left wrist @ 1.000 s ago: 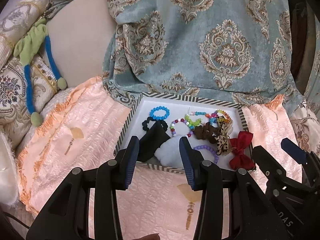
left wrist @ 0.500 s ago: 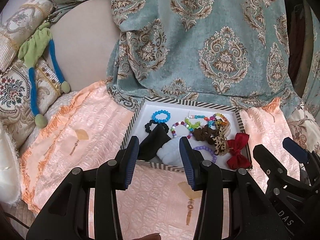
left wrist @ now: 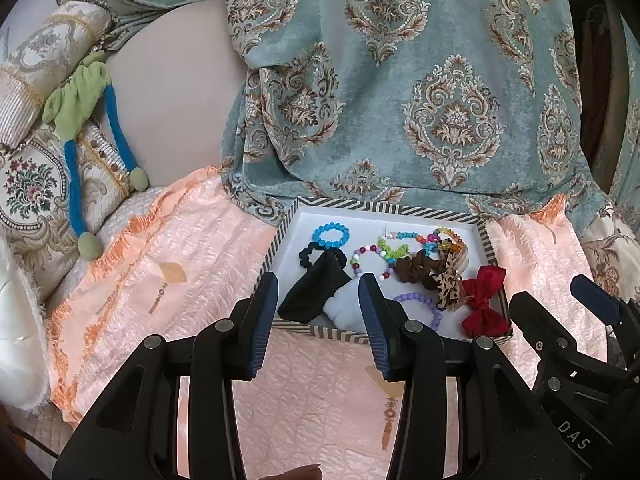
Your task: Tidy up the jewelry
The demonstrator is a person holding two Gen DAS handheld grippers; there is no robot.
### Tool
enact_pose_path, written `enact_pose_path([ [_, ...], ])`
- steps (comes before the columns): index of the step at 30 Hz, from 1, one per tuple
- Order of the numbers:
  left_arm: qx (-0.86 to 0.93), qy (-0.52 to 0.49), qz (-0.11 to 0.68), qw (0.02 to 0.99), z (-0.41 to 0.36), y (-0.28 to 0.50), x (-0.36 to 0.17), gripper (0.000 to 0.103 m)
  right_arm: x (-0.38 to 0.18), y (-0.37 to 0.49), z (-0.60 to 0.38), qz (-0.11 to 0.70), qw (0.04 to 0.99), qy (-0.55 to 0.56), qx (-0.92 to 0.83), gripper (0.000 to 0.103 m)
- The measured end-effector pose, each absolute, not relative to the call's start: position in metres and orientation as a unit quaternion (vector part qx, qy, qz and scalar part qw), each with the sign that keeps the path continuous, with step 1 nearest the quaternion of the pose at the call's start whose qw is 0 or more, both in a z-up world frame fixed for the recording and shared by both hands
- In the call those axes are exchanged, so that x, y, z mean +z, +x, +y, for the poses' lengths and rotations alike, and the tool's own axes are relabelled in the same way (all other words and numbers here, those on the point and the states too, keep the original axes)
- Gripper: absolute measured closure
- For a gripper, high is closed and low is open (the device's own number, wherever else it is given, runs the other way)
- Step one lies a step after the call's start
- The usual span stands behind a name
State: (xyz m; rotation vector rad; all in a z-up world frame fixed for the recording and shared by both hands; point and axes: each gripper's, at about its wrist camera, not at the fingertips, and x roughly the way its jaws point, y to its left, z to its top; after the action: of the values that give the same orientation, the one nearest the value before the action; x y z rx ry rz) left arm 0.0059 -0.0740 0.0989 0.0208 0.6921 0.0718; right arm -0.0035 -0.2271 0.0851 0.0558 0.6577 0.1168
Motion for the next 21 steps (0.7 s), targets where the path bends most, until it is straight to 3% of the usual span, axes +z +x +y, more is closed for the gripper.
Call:
enact_pose_path([
  [21,0.035,0.019,0.329,0.944,-0.0772,0.0047,0.1035,0.061,0.0825,0.0006,-0.2264,0.326,0.943,0.024,0.06,0.023],
])
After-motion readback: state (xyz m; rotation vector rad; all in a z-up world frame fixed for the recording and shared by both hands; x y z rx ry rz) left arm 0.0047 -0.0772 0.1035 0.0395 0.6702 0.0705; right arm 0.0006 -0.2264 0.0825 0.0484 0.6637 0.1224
